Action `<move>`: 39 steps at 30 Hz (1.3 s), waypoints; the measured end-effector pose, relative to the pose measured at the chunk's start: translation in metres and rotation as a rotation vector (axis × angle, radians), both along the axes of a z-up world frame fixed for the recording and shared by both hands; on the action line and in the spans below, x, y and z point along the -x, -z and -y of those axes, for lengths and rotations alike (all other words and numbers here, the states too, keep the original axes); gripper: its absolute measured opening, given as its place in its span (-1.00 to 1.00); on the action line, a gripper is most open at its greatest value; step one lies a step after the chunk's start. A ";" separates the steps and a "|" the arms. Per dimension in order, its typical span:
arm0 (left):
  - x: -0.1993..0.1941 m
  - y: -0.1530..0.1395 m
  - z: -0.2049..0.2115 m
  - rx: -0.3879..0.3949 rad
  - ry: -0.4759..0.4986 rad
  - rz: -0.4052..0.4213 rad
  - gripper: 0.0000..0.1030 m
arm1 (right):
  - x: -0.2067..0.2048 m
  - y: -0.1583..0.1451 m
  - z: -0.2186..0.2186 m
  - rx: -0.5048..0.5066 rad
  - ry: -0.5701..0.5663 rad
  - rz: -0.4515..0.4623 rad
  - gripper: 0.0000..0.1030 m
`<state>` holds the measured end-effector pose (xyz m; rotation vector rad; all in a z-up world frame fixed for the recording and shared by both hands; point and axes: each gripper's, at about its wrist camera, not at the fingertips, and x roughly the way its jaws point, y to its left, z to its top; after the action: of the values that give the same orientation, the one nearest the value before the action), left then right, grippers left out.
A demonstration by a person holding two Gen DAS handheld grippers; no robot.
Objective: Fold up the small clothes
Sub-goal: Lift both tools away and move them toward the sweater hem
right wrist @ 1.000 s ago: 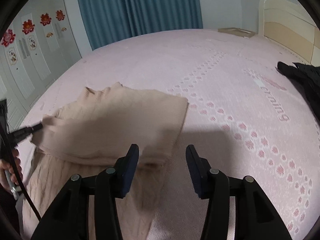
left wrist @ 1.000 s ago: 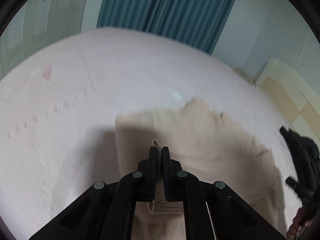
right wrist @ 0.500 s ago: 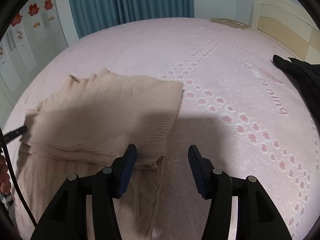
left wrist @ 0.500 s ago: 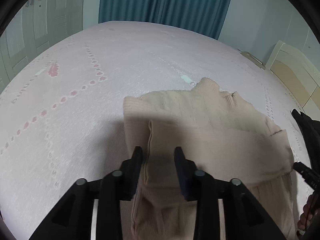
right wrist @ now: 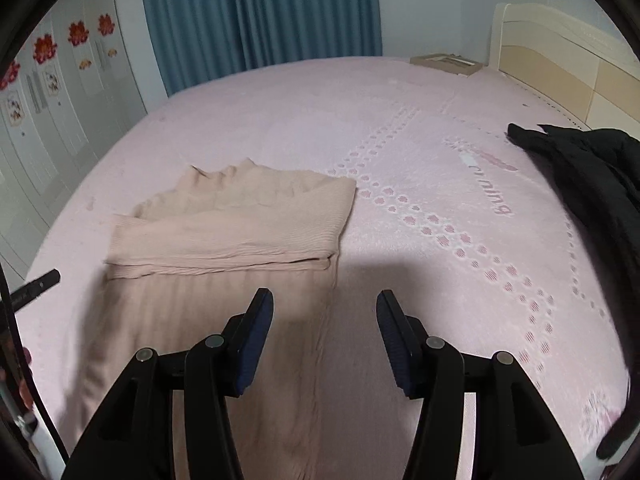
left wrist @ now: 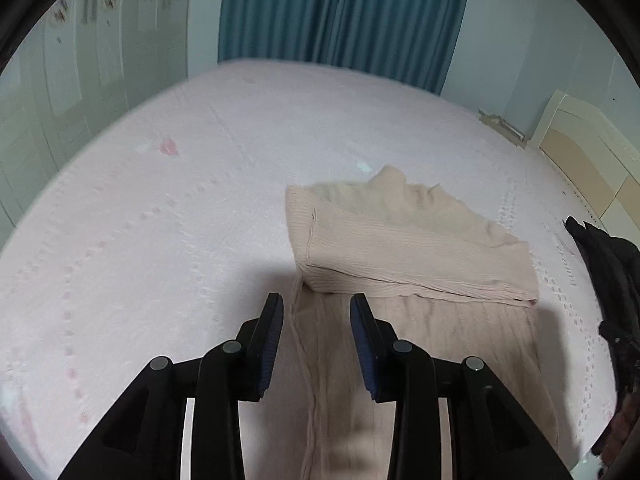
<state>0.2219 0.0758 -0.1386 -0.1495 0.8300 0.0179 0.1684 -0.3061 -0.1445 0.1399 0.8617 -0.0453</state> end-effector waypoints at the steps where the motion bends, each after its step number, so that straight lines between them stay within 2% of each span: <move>1: 0.013 -0.010 0.004 -0.022 -0.005 0.024 -0.36 | 0.007 -0.007 -0.002 0.009 -0.001 0.002 0.03; 5: 0.047 -0.038 0.016 -0.015 0.004 0.064 -0.36 | 0.037 -0.033 -0.005 0.025 0.001 0.014 0.04; 7: 0.064 -0.051 0.024 -0.008 0.009 0.083 -0.33 | 0.051 -0.045 -0.005 0.012 0.004 0.027 0.28; 9: 0.078 -0.062 0.032 -0.010 0.024 0.085 -0.28 | 0.065 -0.056 -0.006 0.018 0.008 0.035 0.41; 11: 0.093 -0.074 0.041 -0.018 0.031 0.092 -0.25 | 0.077 -0.065 -0.010 0.042 0.007 0.033 0.44; 13: 0.105 -0.082 0.047 -0.014 0.034 0.096 -0.05 | 0.090 -0.073 -0.014 0.062 0.006 0.040 0.44; 17: 0.128 -0.096 0.056 -0.007 0.045 0.114 0.09 | 0.117 -0.090 -0.019 0.109 0.022 0.092 0.53; 19: 0.140 -0.102 0.059 -0.021 0.046 0.130 0.24 | 0.130 -0.097 -0.024 0.139 0.032 0.130 0.55; 22: 0.149 -0.105 0.062 -0.027 0.039 0.134 0.28 | 0.147 -0.104 -0.028 0.167 0.029 0.179 0.65; 25: 0.159 -0.105 0.059 -0.030 0.018 0.140 0.28 | 0.158 -0.109 -0.028 0.152 0.033 0.201 0.66; 33: 0.176 -0.097 0.050 -0.026 0.021 0.131 0.29 | 0.166 -0.107 -0.022 0.064 0.015 0.199 0.66; 39: 0.180 -0.092 0.044 -0.018 0.022 0.118 0.28 | 0.167 -0.101 -0.019 0.033 0.010 0.186 0.66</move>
<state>0.0420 0.0313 -0.0469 -0.1234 0.7131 -0.0042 0.0010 -0.2869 -0.0434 0.1155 0.6743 -0.0555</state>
